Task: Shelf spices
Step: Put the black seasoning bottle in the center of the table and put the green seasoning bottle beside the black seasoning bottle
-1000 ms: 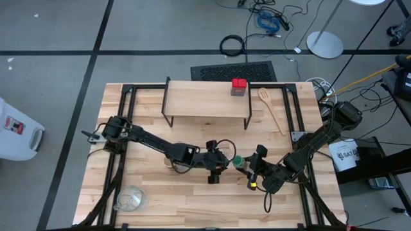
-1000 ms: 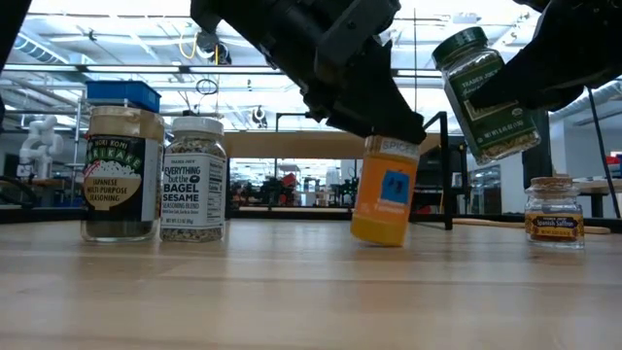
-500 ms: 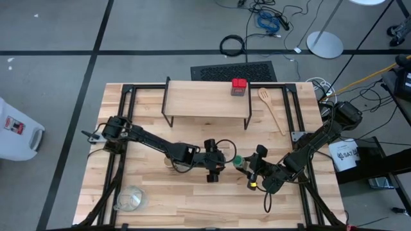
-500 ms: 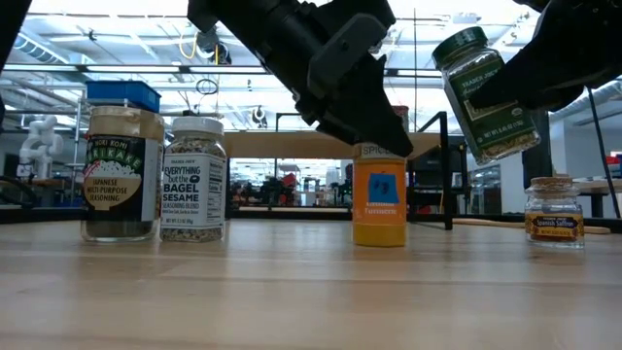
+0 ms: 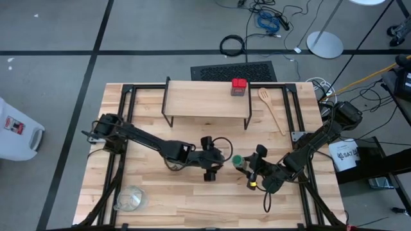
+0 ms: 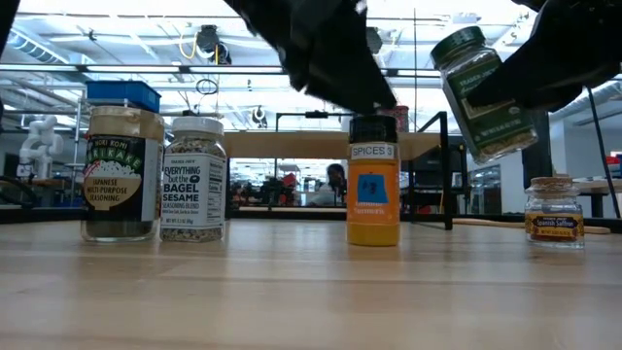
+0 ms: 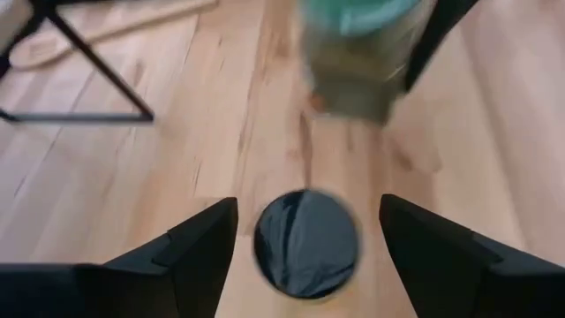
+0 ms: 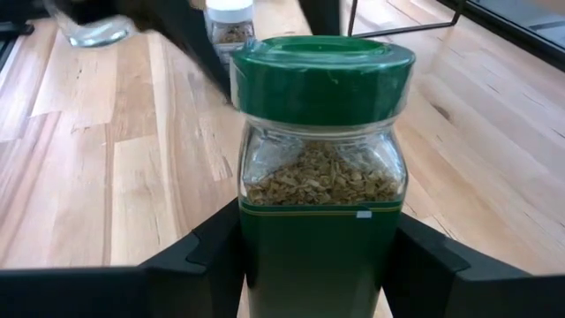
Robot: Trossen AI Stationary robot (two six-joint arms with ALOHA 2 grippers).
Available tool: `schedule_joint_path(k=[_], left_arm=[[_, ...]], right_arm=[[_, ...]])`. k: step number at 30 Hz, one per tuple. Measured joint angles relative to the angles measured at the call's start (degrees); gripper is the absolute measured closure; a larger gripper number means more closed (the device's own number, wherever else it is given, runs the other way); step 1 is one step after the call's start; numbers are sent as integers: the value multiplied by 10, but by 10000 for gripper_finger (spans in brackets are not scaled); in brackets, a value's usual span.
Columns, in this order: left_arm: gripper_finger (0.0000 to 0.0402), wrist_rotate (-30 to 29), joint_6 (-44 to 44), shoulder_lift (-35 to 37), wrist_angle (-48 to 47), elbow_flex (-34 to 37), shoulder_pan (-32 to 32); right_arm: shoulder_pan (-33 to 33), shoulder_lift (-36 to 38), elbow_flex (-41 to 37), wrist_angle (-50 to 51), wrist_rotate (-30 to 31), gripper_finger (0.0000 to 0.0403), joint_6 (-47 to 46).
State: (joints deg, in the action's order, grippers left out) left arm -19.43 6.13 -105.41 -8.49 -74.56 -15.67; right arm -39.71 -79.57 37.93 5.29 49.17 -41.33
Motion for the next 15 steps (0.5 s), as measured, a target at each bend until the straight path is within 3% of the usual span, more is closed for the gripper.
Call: schedule_joint_path(k=[10, 15], left_arm=[[116, -33, -29, 25, 73, 0, -13], [116, 40, -71, 25, 118, 0, -7]], right_arm=[[12, 0, 0, -14, -20, 206, 12], [12, 0, 0, -47, -29, 206, 42]])
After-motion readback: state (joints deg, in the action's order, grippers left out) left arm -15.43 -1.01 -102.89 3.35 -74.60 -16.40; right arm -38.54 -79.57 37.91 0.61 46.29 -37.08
